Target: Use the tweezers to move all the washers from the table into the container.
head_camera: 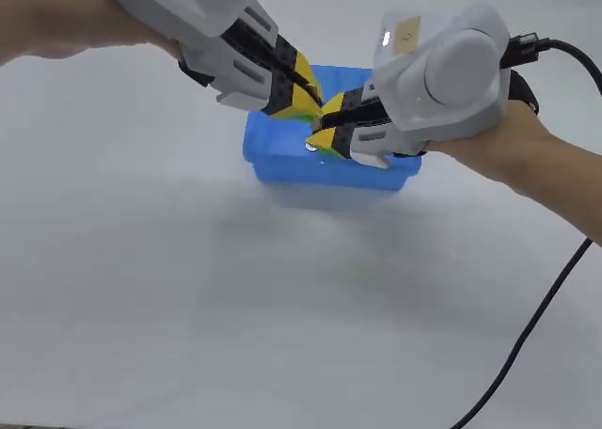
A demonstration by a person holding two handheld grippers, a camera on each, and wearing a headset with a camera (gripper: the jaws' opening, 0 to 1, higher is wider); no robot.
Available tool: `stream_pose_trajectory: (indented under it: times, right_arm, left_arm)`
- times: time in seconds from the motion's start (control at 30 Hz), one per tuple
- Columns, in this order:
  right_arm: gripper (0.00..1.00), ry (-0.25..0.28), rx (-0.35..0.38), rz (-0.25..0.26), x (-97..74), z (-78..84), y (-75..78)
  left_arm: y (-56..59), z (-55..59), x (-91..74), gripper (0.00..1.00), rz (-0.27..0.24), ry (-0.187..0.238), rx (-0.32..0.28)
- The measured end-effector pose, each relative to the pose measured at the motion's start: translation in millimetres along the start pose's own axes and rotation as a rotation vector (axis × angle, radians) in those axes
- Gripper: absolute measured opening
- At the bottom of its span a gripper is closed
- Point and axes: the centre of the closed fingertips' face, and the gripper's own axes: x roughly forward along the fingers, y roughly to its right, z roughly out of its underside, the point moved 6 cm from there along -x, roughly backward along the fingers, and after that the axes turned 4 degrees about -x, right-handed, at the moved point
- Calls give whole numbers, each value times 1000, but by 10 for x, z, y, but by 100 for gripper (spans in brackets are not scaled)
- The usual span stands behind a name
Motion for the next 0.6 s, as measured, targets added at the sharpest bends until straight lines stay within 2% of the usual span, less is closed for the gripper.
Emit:
stream_pose_trajectory:
  times: [0.17, 0.33, 0.5, 0.6]
  right_arm:
    - [10, 23, -8, 26, -77, -66, 60]
    - [11, 35, -15, 34, -145, -143, 63]
    - [10, 43, -34, 41, -203, -211, 47]
    - [10, 55, -49, 42, -314, -313, -17]
  left_arm:
    - [26, -103, -60, 7, -35, 20, 63]
    - [46, -172, -160, 7, -48, 25, 65]
    - [142, -266, -287, 7, -59, 33, 78]
    - [230, -343, -366, 7, -64, 40, 94]
